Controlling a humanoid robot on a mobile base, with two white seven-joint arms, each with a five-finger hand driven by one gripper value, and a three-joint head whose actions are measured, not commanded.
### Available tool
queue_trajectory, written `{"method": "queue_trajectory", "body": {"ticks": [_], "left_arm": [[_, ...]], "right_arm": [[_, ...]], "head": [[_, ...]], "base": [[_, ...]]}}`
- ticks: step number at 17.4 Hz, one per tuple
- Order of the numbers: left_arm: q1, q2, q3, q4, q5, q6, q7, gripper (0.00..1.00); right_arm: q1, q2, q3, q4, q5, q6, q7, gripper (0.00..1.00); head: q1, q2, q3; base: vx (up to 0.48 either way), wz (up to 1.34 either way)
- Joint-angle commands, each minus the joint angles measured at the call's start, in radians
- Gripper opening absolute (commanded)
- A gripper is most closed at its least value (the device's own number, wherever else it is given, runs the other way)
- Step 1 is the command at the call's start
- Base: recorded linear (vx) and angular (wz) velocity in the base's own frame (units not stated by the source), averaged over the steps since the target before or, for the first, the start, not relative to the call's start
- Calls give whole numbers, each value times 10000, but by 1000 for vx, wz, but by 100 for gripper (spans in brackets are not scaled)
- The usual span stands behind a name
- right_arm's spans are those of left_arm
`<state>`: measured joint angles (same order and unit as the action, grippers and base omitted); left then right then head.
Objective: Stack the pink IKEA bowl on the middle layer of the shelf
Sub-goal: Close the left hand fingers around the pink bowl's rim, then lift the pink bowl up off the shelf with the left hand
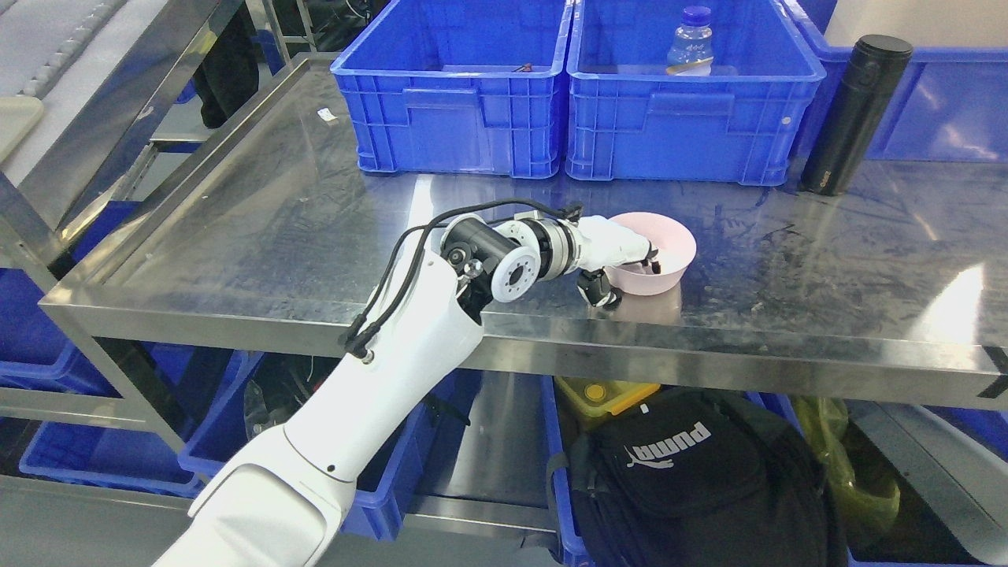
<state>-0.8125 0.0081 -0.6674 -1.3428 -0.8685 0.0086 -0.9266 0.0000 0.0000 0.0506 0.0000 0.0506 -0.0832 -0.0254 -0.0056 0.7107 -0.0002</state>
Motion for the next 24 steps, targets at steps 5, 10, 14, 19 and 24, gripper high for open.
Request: {"method": "queue_trajectory", "body": {"ticks": [5,10,14,19,24], "left_arm": [[26,94,1515,558,660,-1278,-76,9],[103,94,2851,390,939,-2493,-168,0],[194,94,3634,-254,1872,-2571,-199,0],[317,94,4372,-1404,2656,-2586,-230,0],[622,94,4495,-2600,2734,-4009,-214,0]], "right_arm": [[215,-175,0,-175,0,4,-7,100],[215,-175,0,-175,0,4,-7,100],[215,-175,0,-175,0,4,-7,100],[215,-175,0,-175,0,4,-7,100],[215,-175,0,-175,0,4,-7,100]], "head": [[0,0,0],[0,0,0],[0,0,0],[0,0,0],[0,0,0]], "base": [[0,0],[0,0],[0,0],[0,0],[0,0]]}}
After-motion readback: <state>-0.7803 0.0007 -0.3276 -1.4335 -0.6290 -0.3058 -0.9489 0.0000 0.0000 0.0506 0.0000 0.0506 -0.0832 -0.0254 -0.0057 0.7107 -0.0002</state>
